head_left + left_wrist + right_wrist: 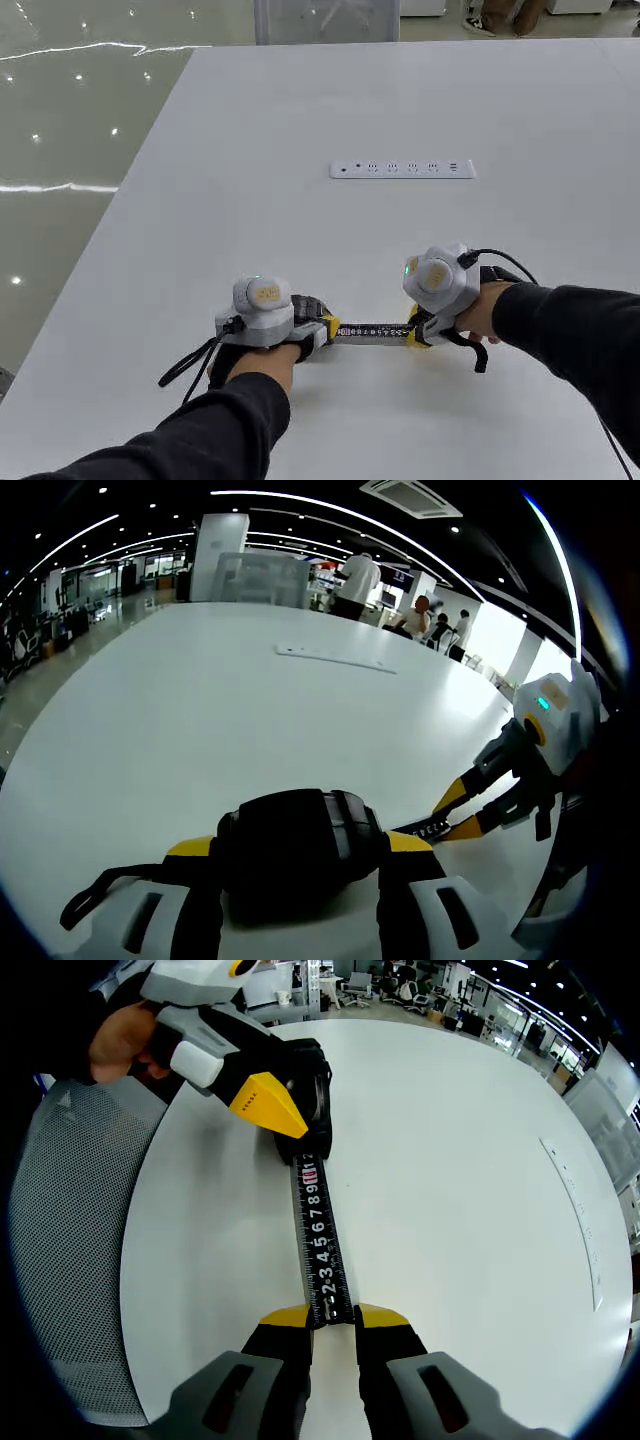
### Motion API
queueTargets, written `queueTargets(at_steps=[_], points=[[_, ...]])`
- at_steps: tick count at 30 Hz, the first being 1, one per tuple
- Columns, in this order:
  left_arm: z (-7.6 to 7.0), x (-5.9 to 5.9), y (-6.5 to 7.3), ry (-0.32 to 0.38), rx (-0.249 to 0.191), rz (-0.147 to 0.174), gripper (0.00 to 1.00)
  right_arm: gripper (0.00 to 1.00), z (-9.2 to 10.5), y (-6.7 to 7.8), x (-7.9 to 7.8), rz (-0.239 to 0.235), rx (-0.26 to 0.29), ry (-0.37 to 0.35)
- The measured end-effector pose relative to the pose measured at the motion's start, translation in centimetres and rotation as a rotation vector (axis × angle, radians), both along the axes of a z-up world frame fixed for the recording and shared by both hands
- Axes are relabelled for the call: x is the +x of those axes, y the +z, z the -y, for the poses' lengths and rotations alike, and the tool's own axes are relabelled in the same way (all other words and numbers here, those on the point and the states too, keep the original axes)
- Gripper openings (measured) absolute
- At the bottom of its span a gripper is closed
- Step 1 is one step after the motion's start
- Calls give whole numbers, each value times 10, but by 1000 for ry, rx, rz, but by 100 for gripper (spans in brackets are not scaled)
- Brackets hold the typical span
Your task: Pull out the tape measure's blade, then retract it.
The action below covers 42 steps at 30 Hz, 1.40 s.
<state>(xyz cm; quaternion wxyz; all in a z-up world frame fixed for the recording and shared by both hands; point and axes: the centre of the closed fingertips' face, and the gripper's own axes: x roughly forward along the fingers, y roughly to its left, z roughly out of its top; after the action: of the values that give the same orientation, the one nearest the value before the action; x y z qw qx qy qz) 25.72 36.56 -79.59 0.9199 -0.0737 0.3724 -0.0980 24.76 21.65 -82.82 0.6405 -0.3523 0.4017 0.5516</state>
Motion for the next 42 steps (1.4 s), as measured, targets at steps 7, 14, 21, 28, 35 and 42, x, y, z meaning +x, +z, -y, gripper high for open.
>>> queueTargets(at_steps=[7,14,21,28,35,42], points=[[0,0,0,-5,-1,-1,58,13,-10,-1,-1,-2,11,7],[0,0,0,-6,-3,-1,59,13,-17,-1,-1,-3,17,16],[1,0,0,-8,-5,-2,59,13,-23,0,-1,1,22,10],[0,0,-1,-5,-4,1,59,12,-25,0,0,5,40,-12],[0,0,-1,-9,-10,-3,59,12,-37,0,0,-10,81,-42],[0,0,0,-6,-9,-1,59,12,-42,1,0,-16,85,-39]])
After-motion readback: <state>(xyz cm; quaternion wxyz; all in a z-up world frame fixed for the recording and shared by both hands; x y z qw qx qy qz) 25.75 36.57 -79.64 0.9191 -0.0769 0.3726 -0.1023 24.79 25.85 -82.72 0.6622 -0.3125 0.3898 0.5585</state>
